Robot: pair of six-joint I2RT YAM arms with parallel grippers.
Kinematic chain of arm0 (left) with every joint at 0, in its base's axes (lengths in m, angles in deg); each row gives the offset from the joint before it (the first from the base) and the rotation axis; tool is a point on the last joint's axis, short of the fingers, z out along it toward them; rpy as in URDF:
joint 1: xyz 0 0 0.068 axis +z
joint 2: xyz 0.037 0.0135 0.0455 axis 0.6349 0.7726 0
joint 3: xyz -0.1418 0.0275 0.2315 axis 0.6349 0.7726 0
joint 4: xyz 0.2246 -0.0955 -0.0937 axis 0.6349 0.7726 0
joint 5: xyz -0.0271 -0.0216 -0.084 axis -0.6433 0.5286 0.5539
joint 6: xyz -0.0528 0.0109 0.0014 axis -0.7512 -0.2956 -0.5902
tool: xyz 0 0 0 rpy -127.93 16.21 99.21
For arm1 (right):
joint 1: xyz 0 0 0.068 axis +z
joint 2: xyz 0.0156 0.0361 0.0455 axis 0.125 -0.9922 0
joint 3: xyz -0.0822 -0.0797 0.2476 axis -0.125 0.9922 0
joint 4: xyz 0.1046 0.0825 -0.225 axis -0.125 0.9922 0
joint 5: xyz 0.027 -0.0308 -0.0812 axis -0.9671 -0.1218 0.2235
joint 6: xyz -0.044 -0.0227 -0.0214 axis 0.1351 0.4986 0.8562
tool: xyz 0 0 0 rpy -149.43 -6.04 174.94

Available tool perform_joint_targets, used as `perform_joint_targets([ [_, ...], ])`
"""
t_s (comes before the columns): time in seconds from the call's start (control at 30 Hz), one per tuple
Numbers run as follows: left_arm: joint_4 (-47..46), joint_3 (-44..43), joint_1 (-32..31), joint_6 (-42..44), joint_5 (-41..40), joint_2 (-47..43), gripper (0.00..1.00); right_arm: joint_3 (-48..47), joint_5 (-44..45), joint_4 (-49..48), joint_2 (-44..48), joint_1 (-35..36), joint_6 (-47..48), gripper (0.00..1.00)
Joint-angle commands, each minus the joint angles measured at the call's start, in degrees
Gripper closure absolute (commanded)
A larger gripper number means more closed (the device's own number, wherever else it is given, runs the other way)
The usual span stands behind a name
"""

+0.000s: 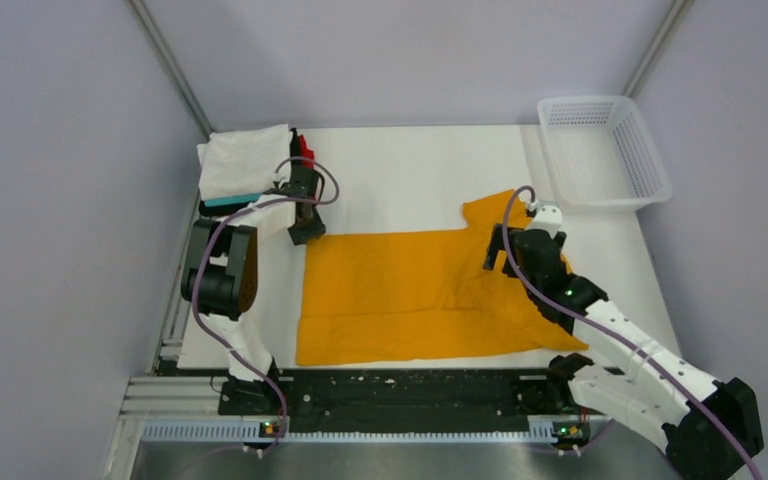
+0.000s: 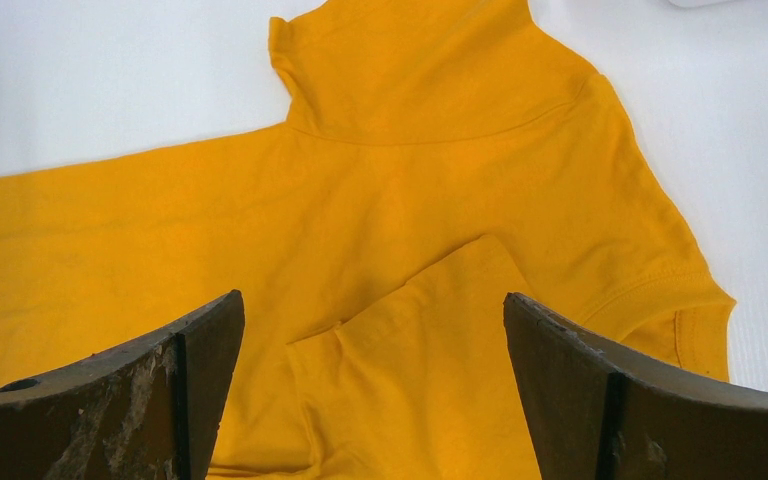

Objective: Fold and stack the t-shirts
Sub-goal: Grab the side of the flattened tshirt furthest away from the robot with both arms

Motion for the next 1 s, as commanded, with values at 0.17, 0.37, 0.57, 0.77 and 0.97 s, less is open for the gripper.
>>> perform_joint_targets([
  [0.17, -0.87, -0.34, -0.09, 1.62, 4.05, 3.25, 0.86, -0.15, -0.25, -2.08, -0.87, 0.75, 1.23, 0.01],
  [0.37, -3.88, 3.38, -0.18, 1.69, 3.40, 0.45, 1.00, -3.03, -1.42, 1.18, -2.24, 0.74, 0.65, 0.01],
  [0.57, -4.71, 5.64, -0.18, 0.70, 0.98, -3.23, 1.00, -10.74, 0.34, 2.39, -11.06, -0.88, -1.93, 0.01],
  [0.77, -6.44, 6.77, -0.18, 1.19, 1.44, -5.84, 1.00, -25.91, -9.30, -0.50, -31.60, -11.33, -2.12, 0.04],
  [0.97, -6.35, 6.86, -0.19, 1.00, 1.30, -6.38, 1.00, -48.57, -9.56, 4.62, -56.92, -15.70, 0.77, 0.12],
])
